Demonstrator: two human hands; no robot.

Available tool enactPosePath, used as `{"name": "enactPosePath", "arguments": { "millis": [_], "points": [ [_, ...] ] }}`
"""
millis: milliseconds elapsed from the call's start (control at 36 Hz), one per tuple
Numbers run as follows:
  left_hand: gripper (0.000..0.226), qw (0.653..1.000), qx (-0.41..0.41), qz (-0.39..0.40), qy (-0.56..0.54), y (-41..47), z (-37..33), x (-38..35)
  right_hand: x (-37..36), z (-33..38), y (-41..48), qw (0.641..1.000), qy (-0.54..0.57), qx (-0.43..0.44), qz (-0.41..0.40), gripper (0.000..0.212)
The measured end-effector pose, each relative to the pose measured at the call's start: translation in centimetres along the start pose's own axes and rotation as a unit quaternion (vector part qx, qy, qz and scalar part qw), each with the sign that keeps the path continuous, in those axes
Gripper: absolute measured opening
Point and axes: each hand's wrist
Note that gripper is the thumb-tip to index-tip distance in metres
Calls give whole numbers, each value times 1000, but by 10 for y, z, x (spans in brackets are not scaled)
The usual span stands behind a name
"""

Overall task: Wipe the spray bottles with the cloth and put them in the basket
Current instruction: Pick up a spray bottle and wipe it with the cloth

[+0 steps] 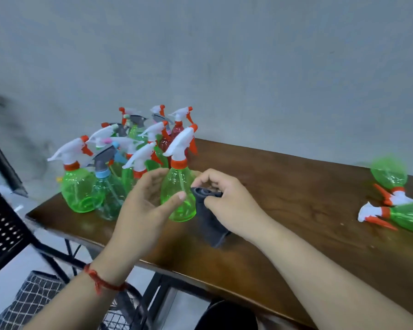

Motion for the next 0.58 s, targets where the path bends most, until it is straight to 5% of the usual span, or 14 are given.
{"name": "enactPosePath", "arguments": {
  "millis": [583],
  "points": [
    [51,993,31,-8,114,113,54,-91,15,-44,111,989,-13,-120,-90,34]
  ]
}}
Point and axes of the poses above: each hand's wrist, its own y-axis towards the middle knuckle, its own x-axis out of the back of the hand, z = x × y, and after that the axes turned 14 degrees about y, right-handed
